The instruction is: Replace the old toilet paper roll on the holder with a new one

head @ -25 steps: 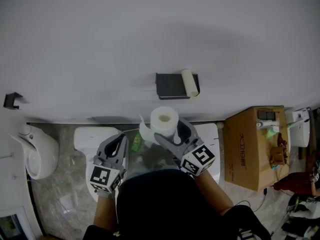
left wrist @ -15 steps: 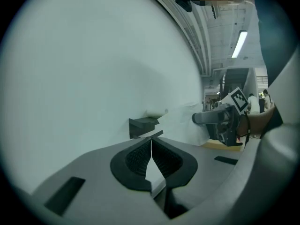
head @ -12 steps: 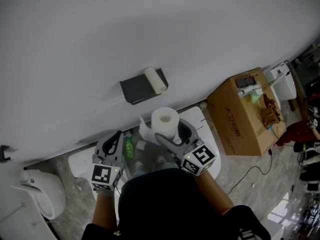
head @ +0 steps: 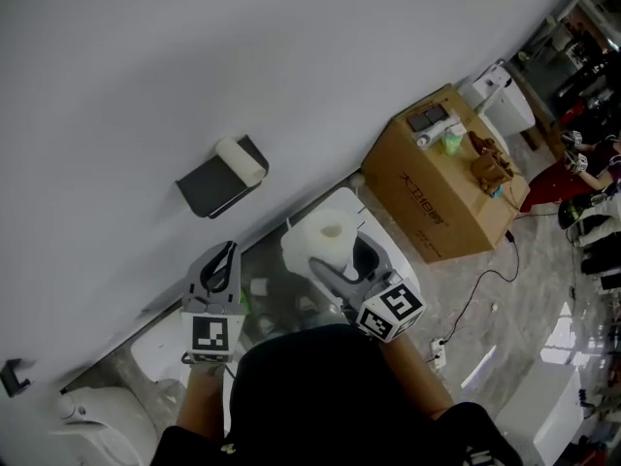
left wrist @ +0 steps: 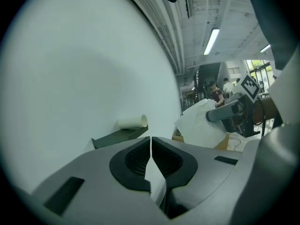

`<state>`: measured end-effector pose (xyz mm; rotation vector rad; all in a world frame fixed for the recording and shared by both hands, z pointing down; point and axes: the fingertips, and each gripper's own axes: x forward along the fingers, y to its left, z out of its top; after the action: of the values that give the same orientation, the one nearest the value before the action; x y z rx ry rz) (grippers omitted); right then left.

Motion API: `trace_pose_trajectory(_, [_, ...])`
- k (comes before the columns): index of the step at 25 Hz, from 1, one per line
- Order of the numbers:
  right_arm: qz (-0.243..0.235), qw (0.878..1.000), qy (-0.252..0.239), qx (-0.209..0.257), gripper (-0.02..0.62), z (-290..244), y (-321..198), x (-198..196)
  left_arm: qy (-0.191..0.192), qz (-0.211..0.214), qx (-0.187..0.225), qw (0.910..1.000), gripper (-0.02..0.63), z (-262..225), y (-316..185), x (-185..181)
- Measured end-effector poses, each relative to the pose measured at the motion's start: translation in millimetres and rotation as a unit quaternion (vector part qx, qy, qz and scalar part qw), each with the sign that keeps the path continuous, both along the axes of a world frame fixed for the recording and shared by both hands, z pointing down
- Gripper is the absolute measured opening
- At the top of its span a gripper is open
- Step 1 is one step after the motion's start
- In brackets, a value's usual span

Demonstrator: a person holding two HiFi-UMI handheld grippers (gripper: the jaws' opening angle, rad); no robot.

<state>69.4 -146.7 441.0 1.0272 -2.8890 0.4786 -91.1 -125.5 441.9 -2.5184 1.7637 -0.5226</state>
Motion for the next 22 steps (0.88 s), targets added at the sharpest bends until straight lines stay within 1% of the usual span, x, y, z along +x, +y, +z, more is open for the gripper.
trace_pose_trajectory(4, [0.035, 0.999, 0.004, 0.0, 0.368, 1, 5, 21, -0.03, -0.002, -0.003, 0.9996, 0.016, -8, -16, 16])
trace_pose_trajectory(5, [0.044, 0.999, 0.005, -0.001, 0.368, 1, 6, 26, -0.044, 0.002, -0.003, 0.999, 0.017, -8, -20, 19])
trace_pose_trajectory(6, [0.052, 0.999, 0.005, -0.001, 0.368, 1, 7, 31, -0.067, 0.008, 0.0, 0.9977, 0.017, -7, -25, 21])
trace_pose_trajectory(8, [0.068, 0.998, 0.005, 0.0, 0.368, 0, 8, 41, -0.116, 0.018, 0.002, 0.9931, 0.027, -2, -33, 23])
trace_pose_trajectory(10, [0.082, 0.997, 0.004, 0.001, 0.368, -1, 9, 51, -0.153, 0.02, 0.001, 0.9881, 0.055, -1, -44, 25])
trace_pose_trajectory(12, [0.096, 0.995, 0.002, 0.002, 0.368, -2, 10, 60, -0.18, 0.018, 0.001, 0.9835, 0.08, -5, -56, 27])
trace_pose_trajectory(14, [0.109, 0.994, -0.001, 0.002, 0.368, -3, 10, 69, -0.204, 0.016, 0.0, 0.9789, 0.087, -8, -66, 28])
trace_pose_trajectory(17, [0.126, 0.992, -0.003, 0.002, 0.368, -4, 12, 80, -0.225, 0.011, 0.001, 0.9743, 0.104, -13, -81, 30])
trace_pose_trajectory(22, [0.151, 0.989, -0.006, 0.0, 0.368, -3, 13, 97, -0.229, 0.002, -0.007, 0.9734, 0.115, -11, -104, 32])
